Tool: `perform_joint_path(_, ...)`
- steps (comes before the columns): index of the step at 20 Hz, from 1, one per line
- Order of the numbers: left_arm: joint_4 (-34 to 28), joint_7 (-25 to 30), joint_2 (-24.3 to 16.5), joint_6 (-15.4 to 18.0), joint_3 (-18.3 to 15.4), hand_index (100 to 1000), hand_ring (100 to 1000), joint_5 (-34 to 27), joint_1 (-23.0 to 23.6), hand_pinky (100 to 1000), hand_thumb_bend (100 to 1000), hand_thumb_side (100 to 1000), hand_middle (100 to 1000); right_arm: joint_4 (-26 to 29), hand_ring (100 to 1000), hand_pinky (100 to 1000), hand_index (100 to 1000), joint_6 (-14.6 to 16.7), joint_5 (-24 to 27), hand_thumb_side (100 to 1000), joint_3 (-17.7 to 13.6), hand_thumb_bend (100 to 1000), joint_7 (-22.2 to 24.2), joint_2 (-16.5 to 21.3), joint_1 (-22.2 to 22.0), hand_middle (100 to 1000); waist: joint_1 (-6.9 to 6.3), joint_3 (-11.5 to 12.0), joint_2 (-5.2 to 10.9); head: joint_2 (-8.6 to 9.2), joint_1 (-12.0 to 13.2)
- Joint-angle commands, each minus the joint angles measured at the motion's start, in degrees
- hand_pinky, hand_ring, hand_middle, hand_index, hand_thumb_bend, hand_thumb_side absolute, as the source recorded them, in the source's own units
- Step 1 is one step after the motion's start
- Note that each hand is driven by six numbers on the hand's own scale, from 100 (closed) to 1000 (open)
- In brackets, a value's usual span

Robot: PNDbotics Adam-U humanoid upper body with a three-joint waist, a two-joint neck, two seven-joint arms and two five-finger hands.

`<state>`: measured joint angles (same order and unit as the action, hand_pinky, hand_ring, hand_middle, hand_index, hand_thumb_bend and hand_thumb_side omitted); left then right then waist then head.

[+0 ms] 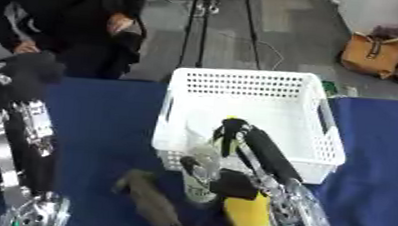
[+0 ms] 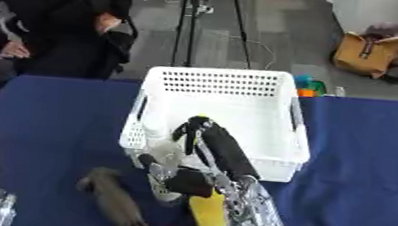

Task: Pick up objects on the table and place them in the box.

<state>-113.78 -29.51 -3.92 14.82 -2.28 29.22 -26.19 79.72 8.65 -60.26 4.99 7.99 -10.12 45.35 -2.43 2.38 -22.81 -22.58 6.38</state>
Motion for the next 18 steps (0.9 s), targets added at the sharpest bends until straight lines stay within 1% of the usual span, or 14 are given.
perform_joint_path(1, -0.81, 0.23, -0.26, -0.05, 0.22, 711, 622, -0.13, -0.85, 613, 100, 815, 624, 1.4, 866, 829, 526, -0.46, 1.1, 580, -0.02, 263, -0.47, -0.37, 0.88, 354, -0.18, 0.12, 1.56, 0.31, -0.08)
perform_joint_path(6, -0.81, 0.29, -0.28, -0.13, 0.18, 711, 623, -0.18, -0.83, 614, 100, 814, 625, 3.01, 863, 825, 522, -1.18, 2.49, 578, 0.34, 273, -0.73, -0.42, 1.27, 350, -0.25, 0.04, 1.91, 0.06, -0.03)
perform_joint_path(10, -0.81, 0.3, -0.3, -0.13, 0.17, 712, 623, -0.21, -0.86, 614, 100, 814, 625, 4.28, 862, 822, 520, -1.9, 3.94, 577, 0.74, 259, -0.69, -0.41, 1.55, 349, -0.26, -0.01, 2.19, -0.09, 0.02)
perform_joint_path(11, -0.81, 0.32, -0.28, -0.14, 0.17, 712, 623, -0.22, -0.85, 615, 100, 814, 625, 4.58, 859, 818, 515, -2.09, 4.3, 562, 0.83, 244, -0.67, -0.44, 1.71, 345, -0.24, -0.03, 2.36, -0.17, 0.03)
perform_joint_path(14, -0.81, 0.36, -0.26, -0.19, 0.17, 712, 624, -0.27, -0.86, 615, 100, 814, 625, 5.36, 858, 817, 511, -2.96, 5.7, 549, 1.14, 235, -0.53, -0.46, 2.05, 341, -0.19, -0.04, 2.77, -0.39, 0.05)
perform_joint_path(17, -0.81, 0.43, -0.22, -0.23, 0.19, 712, 624, -0.33, -0.87, 616, 100, 814, 625, 5.77, 855, 816, 506, -3.61, 6.66, 521, 1.3, 193, -0.35, -0.47, 2.2, 335, -0.16, -0.05, 3.12, -0.51, -0.01)
perform_joint_path(18, -0.81, 0.45, -0.22, -0.23, 0.18, 712, 624, -0.34, -0.88, 616, 100, 814, 625, 5.86, 855, 816, 506, -3.74, 6.87, 521, 1.34, 193, -0.32, -0.48, 2.23, 335, -0.15, -0.04, 3.22, -0.52, -0.01)
